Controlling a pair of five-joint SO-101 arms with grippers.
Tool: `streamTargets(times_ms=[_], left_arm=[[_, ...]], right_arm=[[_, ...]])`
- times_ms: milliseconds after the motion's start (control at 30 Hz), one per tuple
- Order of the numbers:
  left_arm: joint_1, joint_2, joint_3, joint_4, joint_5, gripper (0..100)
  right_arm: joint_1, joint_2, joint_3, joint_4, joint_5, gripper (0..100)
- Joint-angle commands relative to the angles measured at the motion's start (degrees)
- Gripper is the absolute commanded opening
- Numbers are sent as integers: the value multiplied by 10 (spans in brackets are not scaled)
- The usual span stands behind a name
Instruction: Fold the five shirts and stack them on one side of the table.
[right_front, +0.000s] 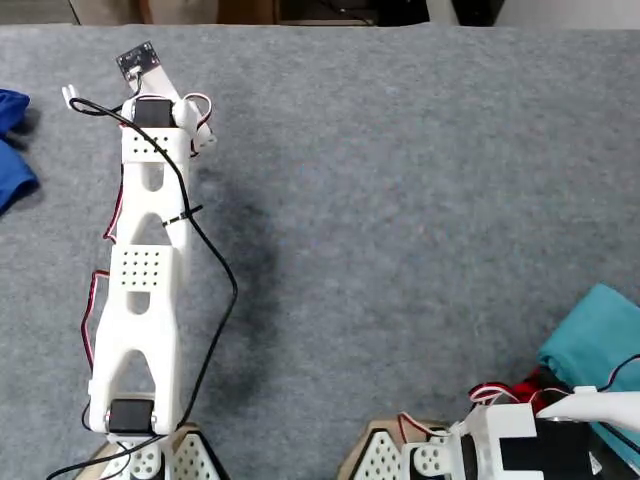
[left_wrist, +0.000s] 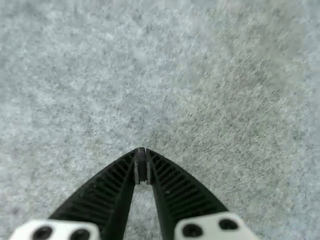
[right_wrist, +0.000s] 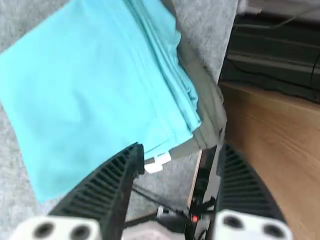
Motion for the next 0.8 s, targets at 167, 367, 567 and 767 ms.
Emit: streamTargets(times_ms=[167, 367, 567, 767], left_arm=[[-13, -15, -29, 17, -5, 19], [-128, -68, -29, 83, -40, 19], [-302, -105, -28, 93, -121, 60], [-459, -71, -24, 6, -178, 215]], right_arm=[[-12, -33, -138, 43, 2, 61], [-81, -93, -138, 44, 3, 18], [-275, -208, -36, 44, -1, 18], [-499, -317, 83, 42, -53, 19]])
